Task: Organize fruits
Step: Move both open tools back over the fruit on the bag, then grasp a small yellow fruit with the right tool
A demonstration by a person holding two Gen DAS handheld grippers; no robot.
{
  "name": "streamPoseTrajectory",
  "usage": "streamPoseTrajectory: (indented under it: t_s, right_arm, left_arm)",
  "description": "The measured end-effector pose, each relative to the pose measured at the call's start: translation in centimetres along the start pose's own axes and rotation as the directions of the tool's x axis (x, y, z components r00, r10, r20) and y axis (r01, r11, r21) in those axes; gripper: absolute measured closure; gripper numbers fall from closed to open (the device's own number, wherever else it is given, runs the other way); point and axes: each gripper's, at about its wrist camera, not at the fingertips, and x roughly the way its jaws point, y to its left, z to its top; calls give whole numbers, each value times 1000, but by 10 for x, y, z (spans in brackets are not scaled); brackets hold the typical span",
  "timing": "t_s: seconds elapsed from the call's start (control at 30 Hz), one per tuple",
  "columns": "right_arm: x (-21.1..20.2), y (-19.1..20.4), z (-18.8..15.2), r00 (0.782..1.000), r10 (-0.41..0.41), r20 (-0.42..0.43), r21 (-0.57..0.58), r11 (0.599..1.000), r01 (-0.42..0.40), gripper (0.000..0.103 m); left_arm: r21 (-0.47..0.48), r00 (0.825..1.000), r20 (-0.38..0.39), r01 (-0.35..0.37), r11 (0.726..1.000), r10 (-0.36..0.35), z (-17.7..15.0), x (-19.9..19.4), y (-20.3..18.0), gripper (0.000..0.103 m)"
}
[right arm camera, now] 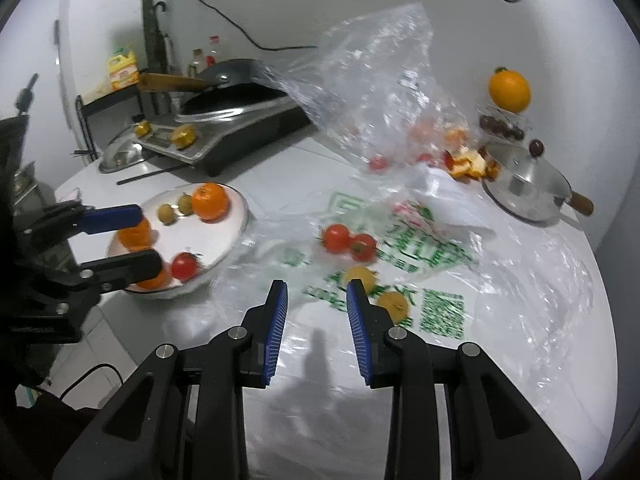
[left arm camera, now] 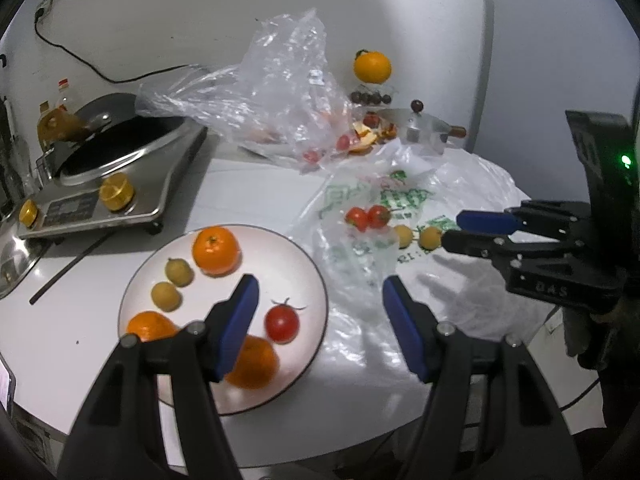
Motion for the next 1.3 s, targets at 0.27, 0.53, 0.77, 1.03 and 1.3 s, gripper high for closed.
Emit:
streamPoseTrajectory:
  t_s: [0.27, 0.53, 0.77, 1.03, 1.3]
  right_arm:
    - [12, -26, -4, 999, -16, -31, 63, 998, 18, 70]
    - [24, -39, -5, 998, -21, -62, 63, 998, 25, 70]
    - [45, -53, -4, 994, -8, -112, 80, 997, 17, 70]
    - [62, -58, -3, 989, 39, -145, 100, 995, -24, 70]
    - [60, -57, -7, 989, 53, -141, 56, 997, -46, 75]
  left_arm:
    - [30, 1000, -15, 25, 999, -24, 7, 15, -18, 37]
    - [60, 998, -28, 49, 997, -48, 19, 31, -36, 37]
    - [99, 999, -33, 37, 994, -34, 26, 42, -47, 37]
    - [139, 999, -43, 21, 990, -16, 31, 56, -56, 38]
    - [165, 996, -61, 68, 984, -58, 38, 69, -71, 38]
